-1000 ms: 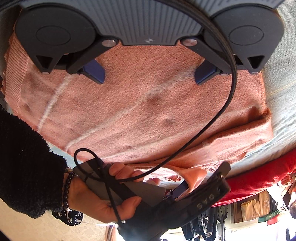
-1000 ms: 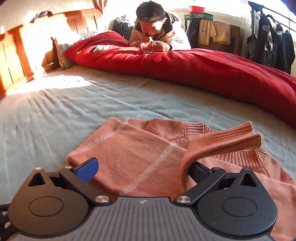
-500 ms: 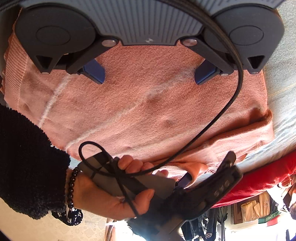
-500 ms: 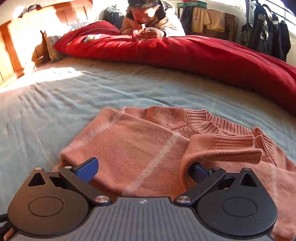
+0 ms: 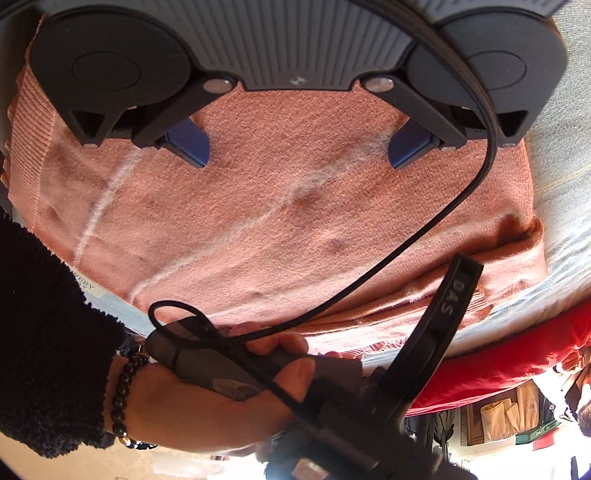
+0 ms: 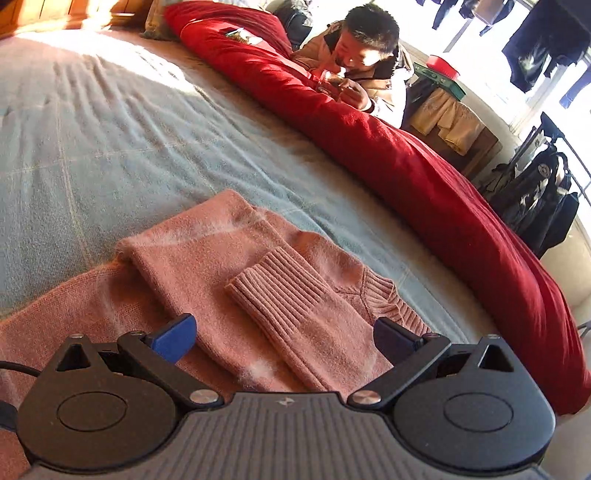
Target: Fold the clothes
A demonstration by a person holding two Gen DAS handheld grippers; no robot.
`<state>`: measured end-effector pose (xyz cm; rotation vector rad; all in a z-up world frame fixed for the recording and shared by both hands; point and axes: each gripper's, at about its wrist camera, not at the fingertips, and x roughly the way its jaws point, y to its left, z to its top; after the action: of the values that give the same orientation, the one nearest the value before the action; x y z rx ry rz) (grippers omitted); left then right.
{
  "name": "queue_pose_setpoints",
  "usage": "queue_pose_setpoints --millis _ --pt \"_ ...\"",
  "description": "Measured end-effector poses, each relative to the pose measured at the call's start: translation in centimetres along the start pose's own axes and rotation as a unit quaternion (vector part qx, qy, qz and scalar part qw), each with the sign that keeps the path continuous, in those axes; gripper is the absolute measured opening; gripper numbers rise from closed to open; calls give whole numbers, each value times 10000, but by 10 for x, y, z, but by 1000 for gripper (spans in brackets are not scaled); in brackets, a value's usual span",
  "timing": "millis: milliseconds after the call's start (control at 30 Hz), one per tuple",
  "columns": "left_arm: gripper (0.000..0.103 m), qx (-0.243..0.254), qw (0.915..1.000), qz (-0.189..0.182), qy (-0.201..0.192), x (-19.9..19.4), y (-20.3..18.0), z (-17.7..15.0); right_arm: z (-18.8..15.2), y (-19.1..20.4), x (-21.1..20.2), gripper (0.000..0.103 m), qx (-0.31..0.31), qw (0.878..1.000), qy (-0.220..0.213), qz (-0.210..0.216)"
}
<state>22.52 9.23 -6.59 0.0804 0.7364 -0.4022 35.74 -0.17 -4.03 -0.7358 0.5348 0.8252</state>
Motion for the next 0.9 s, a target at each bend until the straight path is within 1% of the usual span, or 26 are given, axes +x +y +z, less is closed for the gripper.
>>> queue_pose_setpoints --millis 67,100,167,233,300,400,433,500,567,667,700,767,833,900 --pt "102 8 10000 7 1 1 -1 0 -4 -26 -8 103 518 9985 -78 165" --pt "102 11 10000 10 2 0 -1 0 -12 -46 -13 103 905 9955 -144 219" --pt "102 17 10000 18 3 0 -2 0 -27 -90 -21 103 1715 9843 -272 313" --pt "102 14 10000 -20 -13 -1 -2 1 -53 -141 -22 103 2676 9623 -360 319" --pt "102 0 9999 -132 -66 -3 -2 2 -82 -188 -19 103 3548 9334 -434 320" --pt "102 -51 9980 -586 -245 -9 -2 1 -123 -237 -9 103 4370 8972 -523 363" --pt "102 -69 9968 -741 -306 -11 -2 1 -132 -245 -4 103 4439 8939 -530 340" --pt "102 -65 9946 -967 -376 -10 -3 0 -147 -254 11 103 4447 8939 -494 282" --pt "102 -41 9943 -1014 -335 -7 -3 -1 -159 -259 31 103 4431 8955 -366 221" --pt "102 6 9952 -962 -204 3 -4 -3 -172 -258 63 103 4217 9067 -32 -35" --pt "102 30 9952 -957 -202 4 -4 -3 -175 -256 68 103 4131 9106 -77 -111" --pt "102 79 9953 -948 -206 5 -6 -3 -178 -256 69 103 4061 9135 -184 -176" --pt "102 85 9952 -948 -208 4 -6 -4 -170 -259 62 103 4035 9148 -30 -175" --pt "102 79 9952 -949 -211 3 -6 -5 -164 -260 44 103 4051 9142 -55 -132"
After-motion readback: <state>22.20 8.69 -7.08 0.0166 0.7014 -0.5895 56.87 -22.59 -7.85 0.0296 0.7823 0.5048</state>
